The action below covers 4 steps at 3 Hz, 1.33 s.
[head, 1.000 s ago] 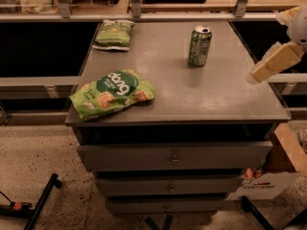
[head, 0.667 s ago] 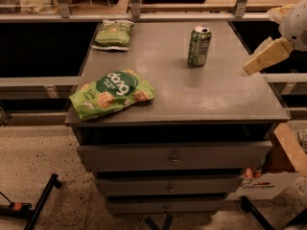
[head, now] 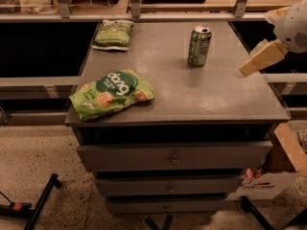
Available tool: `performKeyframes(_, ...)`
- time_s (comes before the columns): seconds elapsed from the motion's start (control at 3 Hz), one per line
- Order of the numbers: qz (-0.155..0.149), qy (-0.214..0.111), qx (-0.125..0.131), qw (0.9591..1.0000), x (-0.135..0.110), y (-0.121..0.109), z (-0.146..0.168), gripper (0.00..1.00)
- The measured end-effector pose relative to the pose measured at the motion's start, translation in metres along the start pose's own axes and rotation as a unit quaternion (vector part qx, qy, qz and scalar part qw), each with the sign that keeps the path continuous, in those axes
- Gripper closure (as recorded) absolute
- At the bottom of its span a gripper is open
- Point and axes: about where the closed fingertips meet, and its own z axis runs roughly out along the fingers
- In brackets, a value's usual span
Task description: Move green can near green rice chip bag
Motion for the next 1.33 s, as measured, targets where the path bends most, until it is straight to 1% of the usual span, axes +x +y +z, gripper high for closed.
performKeyframes(0.33, 0.022, -0.001, 0.015, 0.9996, 0.009, -0.016, 0.031, 0.00)
performKeyframes(0.67, 0.042, -0.031, 0.018, 0.9985, 0.013, -0.035, 0.060, 0.00)
performKeyframes(1.0, 0.053, -0.082, 0.021, 0.9950, 0.010, -0.052, 0.087, 0.00)
performKeyframes(1.33, 0.057, -0.139, 0.014, 0.9886, 0.000, -0.063, 0.114, 0.00)
